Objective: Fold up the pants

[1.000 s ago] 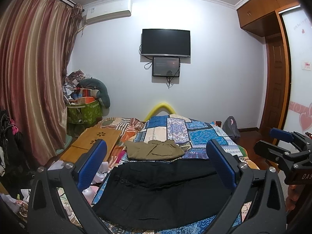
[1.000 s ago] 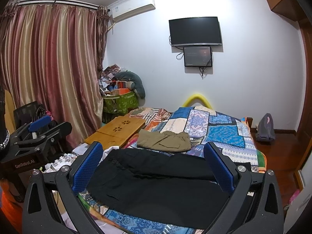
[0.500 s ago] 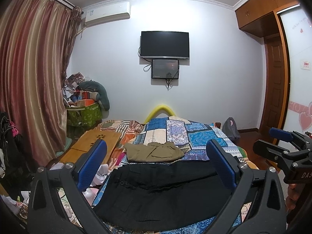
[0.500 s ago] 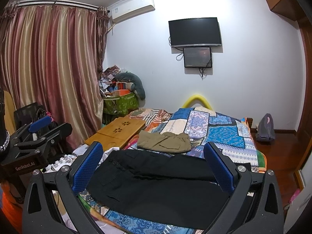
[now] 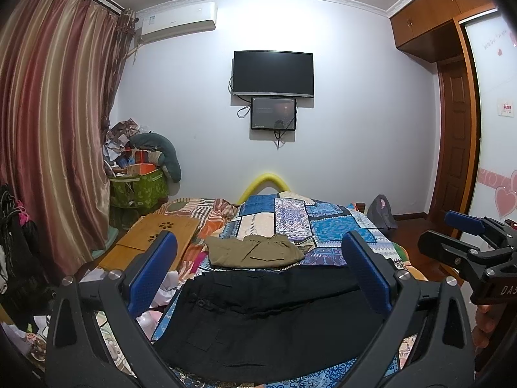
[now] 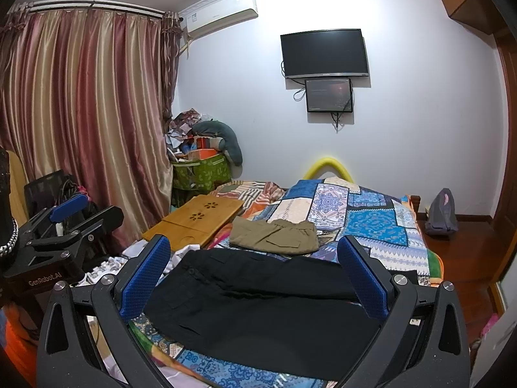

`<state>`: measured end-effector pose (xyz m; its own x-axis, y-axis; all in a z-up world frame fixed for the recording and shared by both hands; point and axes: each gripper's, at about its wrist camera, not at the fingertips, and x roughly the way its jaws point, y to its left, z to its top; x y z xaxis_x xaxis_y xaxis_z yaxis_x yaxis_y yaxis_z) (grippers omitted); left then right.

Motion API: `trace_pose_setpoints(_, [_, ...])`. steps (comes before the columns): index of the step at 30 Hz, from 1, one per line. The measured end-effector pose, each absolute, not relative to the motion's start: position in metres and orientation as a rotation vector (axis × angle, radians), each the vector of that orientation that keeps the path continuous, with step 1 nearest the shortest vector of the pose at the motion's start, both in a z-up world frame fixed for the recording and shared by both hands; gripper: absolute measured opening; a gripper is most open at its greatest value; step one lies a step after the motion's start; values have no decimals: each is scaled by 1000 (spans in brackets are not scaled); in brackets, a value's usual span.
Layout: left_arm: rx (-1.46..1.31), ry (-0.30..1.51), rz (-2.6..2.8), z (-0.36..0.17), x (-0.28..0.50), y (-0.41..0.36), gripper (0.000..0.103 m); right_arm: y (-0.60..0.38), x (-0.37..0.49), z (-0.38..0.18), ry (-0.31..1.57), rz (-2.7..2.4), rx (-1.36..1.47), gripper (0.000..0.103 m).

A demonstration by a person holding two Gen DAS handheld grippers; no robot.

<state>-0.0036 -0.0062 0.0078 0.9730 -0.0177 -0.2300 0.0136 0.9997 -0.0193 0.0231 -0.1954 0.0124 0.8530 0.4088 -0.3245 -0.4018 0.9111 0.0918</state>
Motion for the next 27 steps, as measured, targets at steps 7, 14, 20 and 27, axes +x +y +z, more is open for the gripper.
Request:
trace_pose_setpoints(7, [-18,232,-16,6,-1,-7,103,-196,23,11,350,427,21,103])
trace_pose_setpoints(14, [-16,240,-18,3,1,-6,103,-195,25,9,356,424,21,103])
trace_pose_setpoints(20, [-17,254,-14,-3,11,-4,103,-196,33,2,374,417,22,103])
trace_pose_setpoints(27, [5,276,32,-17,44,3,103,-202,63,-17,442,401,20,103])
